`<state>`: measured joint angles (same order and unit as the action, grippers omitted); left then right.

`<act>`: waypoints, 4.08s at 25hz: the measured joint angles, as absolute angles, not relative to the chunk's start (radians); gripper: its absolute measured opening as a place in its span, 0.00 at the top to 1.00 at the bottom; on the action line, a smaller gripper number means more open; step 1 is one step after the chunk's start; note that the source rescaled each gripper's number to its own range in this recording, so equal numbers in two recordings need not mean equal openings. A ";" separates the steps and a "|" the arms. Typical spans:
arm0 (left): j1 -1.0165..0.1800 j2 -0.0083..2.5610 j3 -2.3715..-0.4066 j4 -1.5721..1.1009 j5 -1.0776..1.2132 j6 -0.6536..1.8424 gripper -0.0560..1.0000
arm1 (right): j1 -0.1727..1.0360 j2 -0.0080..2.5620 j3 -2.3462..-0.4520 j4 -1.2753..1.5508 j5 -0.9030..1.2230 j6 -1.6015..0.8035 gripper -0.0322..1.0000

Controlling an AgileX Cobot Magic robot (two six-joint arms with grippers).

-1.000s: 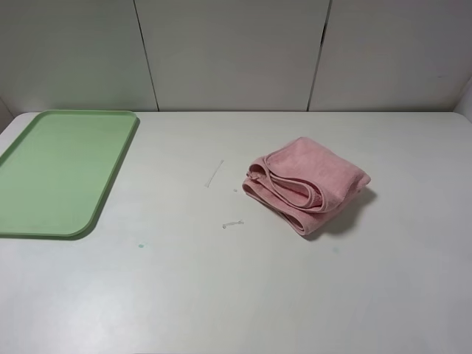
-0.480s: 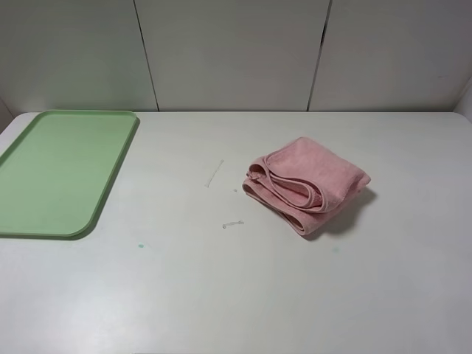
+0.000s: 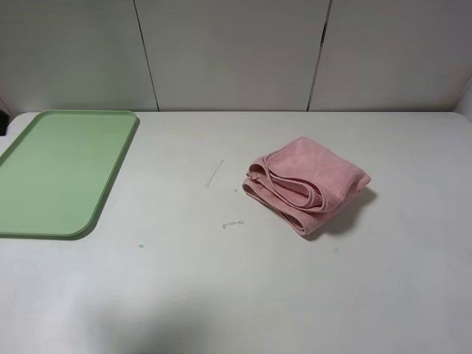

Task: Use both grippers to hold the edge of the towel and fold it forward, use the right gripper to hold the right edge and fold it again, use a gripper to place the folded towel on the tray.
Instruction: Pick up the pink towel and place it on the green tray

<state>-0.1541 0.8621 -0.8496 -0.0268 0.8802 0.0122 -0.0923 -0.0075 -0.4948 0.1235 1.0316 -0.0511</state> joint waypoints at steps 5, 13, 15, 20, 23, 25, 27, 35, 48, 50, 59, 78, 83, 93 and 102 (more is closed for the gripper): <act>-0.295 1.068 -0.889 -0.030 0.774 -0.031 0.00 | -0.092 -0.008 -0.495 0.124 1.032 -0.051 0.00; -0.471 1.388 -1.037 -0.038 0.646 -0.084 0.00 | -0.092 -0.008 -0.495 0.124 1.032 -0.051 0.00; -0.506 1.466 -1.087 -0.046 0.618 -0.086 0.00 | -0.092 -0.008 -0.495 0.124 1.032 -0.051 0.00; -0.591 1.703 -1.243 -0.052 0.573 -0.088 0.00 | -0.092 -0.008 -0.495 0.124 1.032 -0.051 0.00; -0.624 1.800 -1.326 -0.052 0.568 -0.089 0.00 | -0.092 -0.008 -0.495 0.124 1.032 -0.051 0.00; -0.642 1.857 -1.377 -0.052 0.563 -0.097 0.00 | -0.092 -0.008 -0.495 0.124 1.032 -0.051 0.00; -0.658 1.917 -1.430 -0.052 0.553 -0.105 0.00 | -0.092 -0.008 -0.495 0.124 1.032 -0.051 0.00; -0.711 2.124 -1.623 -0.052 0.503 -0.118 0.00 | -0.092 -0.008 -0.495 0.124 1.032 -0.051 0.00; -0.765 2.314 -1.746 -0.052 0.515 -0.179 0.00 | -0.092 -0.008 -0.495 0.116 1.032 -0.051 0.00; -0.768 2.326 -1.746 -0.052 0.515 -0.184 0.00 | -0.092 -0.008 -0.495 0.116 1.031 -0.051 0.00; -0.782 2.378 -1.746 -0.052 0.493 -0.214 0.00 | -0.092 -0.008 -0.495 0.111 1.031 -0.051 0.00; -0.793 2.403 -1.754 -0.089 0.462 -0.220 0.64 | -0.092 -0.008 -0.495 0.104 1.031 -0.051 0.00; -0.796 2.403 -1.756 -0.089 0.461 -0.221 0.75 | -0.092 -0.008 -0.495 0.104 1.031 -0.051 0.00; -0.783 2.373 -1.756 -0.076 0.556 -0.221 0.75 | -0.092 -0.008 -0.495 0.104 1.031 -0.051 0.00; -0.753 2.285 -1.756 0.000 0.741 -0.220 0.75 | -0.092 -0.008 -0.495 0.105 1.031 -0.051 0.00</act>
